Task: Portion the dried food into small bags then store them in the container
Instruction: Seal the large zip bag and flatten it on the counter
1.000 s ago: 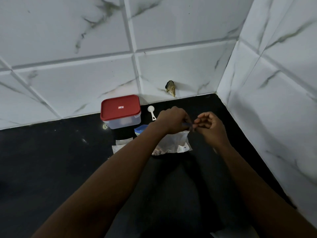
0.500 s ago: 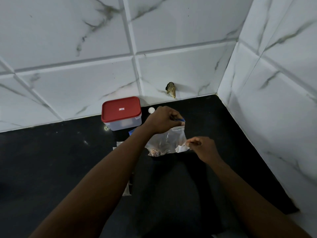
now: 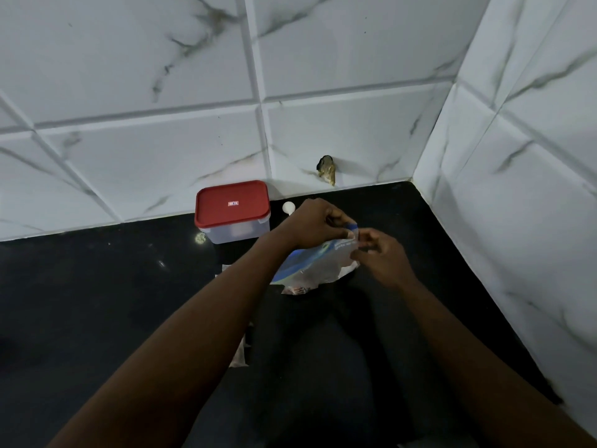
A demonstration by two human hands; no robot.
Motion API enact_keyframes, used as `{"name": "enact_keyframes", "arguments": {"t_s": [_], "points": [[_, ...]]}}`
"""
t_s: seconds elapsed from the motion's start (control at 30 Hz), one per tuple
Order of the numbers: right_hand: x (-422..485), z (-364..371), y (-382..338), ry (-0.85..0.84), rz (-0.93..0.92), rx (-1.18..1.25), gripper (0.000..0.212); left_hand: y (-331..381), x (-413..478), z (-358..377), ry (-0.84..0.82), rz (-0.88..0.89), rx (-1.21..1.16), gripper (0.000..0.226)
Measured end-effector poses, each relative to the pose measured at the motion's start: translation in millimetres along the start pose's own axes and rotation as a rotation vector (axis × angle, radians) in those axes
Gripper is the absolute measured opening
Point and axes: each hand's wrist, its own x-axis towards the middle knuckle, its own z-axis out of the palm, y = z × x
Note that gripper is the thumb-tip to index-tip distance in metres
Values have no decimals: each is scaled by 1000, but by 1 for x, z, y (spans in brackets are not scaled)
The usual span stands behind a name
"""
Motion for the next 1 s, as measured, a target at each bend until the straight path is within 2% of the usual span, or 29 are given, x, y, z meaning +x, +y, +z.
{"name": "enact_keyframes", "arguments": {"t_s": [0.13,0.27,0.33,0.5,0.7,0.87,1.0], "points": [[4,-6,-14,32,-105,-7,23,-5,-10,-1,2,-12,-64,44],[6,-12,-13,20,-144,-22,23,-23,-26,-7,-51,-41,84,56],[8,-15,-12,19,-161,-42,21,-33,-35,-9,-60,-63,134,53],[13,-23,-15,-52,-154,-199,18,-38,-42,-8,59,-13,162,21],[17,-34,-17,-112,-151,-257,14,-34,-36,-11,119,25,142,19],[18,-41,-19,-167,-150,-309,14,-35,-33,-10,88,29,121,15],[17,-41,-26,-169,-241,-365,32,-39,-31,-10,105,27,105,13]]}}
